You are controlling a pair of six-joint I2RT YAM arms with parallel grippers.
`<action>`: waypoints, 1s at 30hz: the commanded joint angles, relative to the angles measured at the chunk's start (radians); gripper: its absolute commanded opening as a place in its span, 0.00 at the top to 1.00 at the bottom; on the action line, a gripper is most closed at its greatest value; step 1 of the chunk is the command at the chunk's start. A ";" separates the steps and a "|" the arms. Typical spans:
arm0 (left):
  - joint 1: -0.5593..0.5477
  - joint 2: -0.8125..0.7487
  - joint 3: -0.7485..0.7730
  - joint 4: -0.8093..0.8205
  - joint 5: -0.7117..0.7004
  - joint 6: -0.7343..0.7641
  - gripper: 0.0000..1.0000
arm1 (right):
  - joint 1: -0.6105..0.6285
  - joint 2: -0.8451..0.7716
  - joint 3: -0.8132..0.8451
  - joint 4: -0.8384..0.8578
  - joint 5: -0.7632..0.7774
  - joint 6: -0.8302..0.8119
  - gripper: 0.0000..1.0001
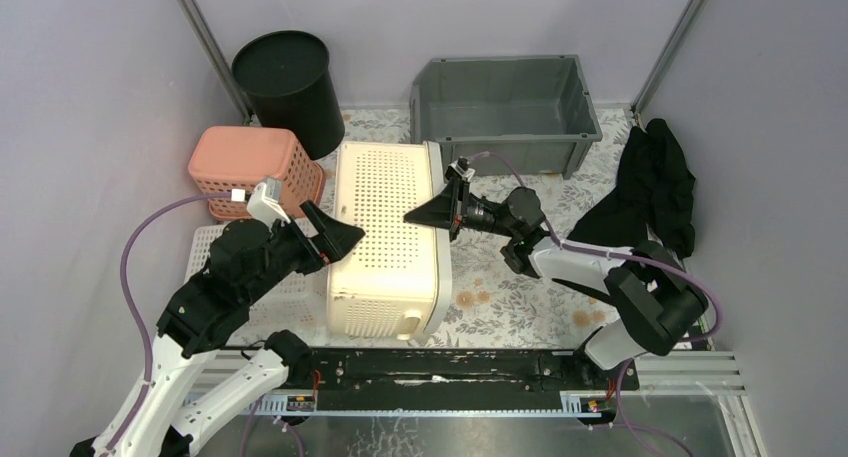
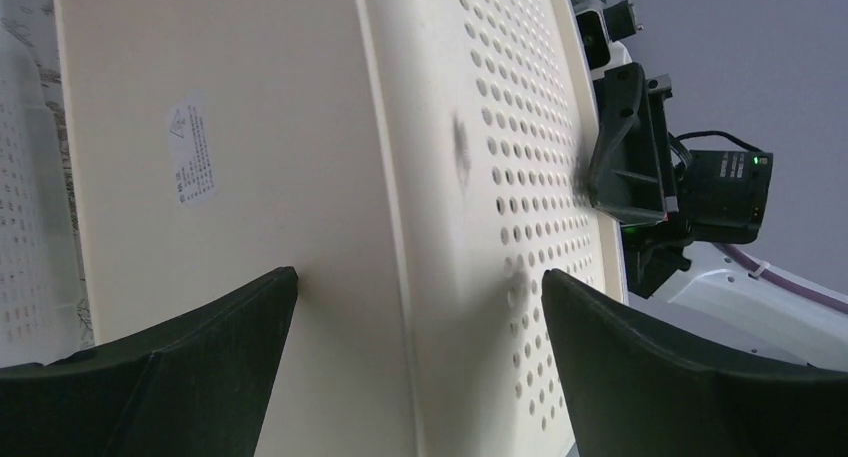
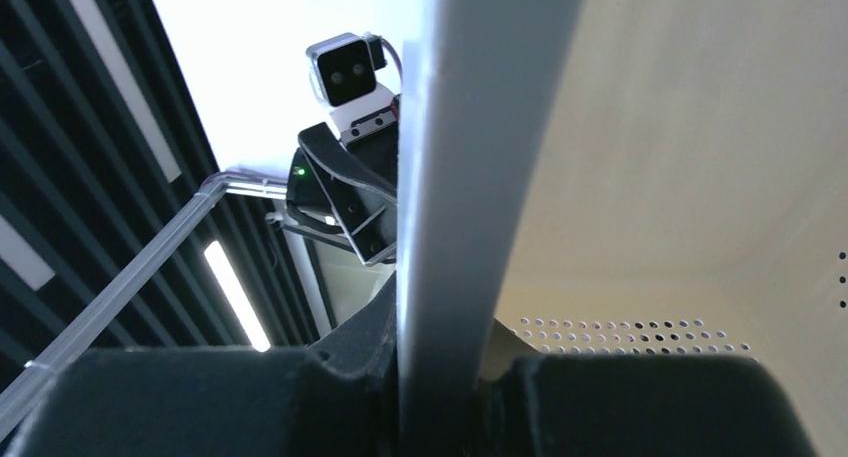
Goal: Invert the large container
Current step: Turn the container upside down at the center of the board.
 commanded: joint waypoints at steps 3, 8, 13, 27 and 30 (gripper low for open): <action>0.003 -0.005 0.035 -0.010 -0.015 0.004 0.00 | 0.016 0.077 0.015 0.520 0.107 0.144 1.00; 0.004 -0.008 0.032 -0.011 -0.014 0.003 0.00 | 0.016 0.082 0.008 0.522 0.103 0.079 1.00; 0.004 -0.005 0.034 -0.010 -0.016 0.006 0.00 | 0.016 0.088 0.004 0.522 0.112 0.035 1.00; 0.004 0.001 0.031 -0.010 -0.020 0.013 0.00 | 0.024 0.173 0.074 0.523 0.105 0.009 1.00; 0.004 0.006 0.031 -0.010 -0.020 0.016 0.00 | 0.027 0.200 0.076 0.525 0.104 -0.009 1.00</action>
